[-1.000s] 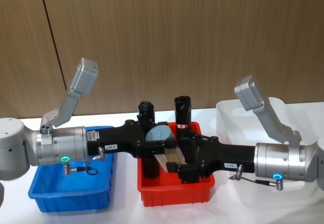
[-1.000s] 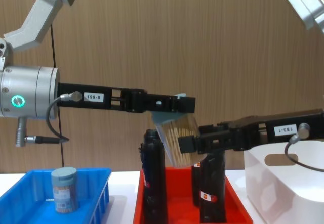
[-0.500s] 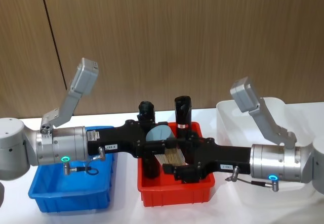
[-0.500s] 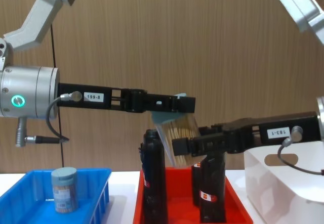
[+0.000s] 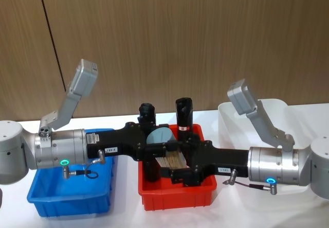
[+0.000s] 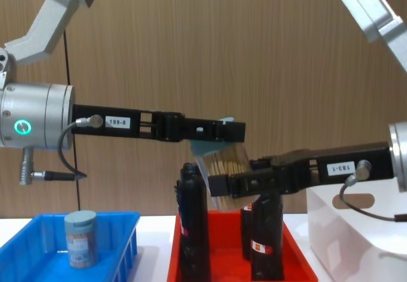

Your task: Pick the cotton swabs from the blue box and place them into the white box.

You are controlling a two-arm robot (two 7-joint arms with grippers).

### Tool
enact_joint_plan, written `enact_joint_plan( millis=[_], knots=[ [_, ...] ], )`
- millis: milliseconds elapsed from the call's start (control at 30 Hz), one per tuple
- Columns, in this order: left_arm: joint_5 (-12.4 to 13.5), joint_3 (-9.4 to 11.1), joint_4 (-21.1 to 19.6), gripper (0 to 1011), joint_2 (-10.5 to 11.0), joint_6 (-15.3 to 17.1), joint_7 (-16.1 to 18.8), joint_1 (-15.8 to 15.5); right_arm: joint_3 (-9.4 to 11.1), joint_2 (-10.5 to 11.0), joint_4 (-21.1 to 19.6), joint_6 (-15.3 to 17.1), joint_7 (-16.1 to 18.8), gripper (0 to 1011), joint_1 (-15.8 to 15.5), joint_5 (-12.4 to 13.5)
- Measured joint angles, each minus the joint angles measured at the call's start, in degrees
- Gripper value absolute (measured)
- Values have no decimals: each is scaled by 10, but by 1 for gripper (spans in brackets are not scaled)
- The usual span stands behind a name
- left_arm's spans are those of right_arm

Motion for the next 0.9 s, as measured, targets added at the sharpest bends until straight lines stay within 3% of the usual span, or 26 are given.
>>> enact_joint_plan(
  millis=[200, 333, 533, 900],
  knots=[
    [0, 0, 0, 669, 0, 0, 0, 0, -3, 0, 2, -2, -4, 910, 2, 2],
    [0, 0, 0, 669, 0, 0, 0, 0, -5, 0, 2, -2, -7, 778, 3, 5],
    [-1, 0, 0, 670, 0, 0, -1, 0, -7, 0, 2, -2, -8, 660, 4, 8],
    [0, 0, 0, 982, 0, 0, 0, 0, -10, 4, -1, -3, -7, 648, 4, 15]
  ],
)
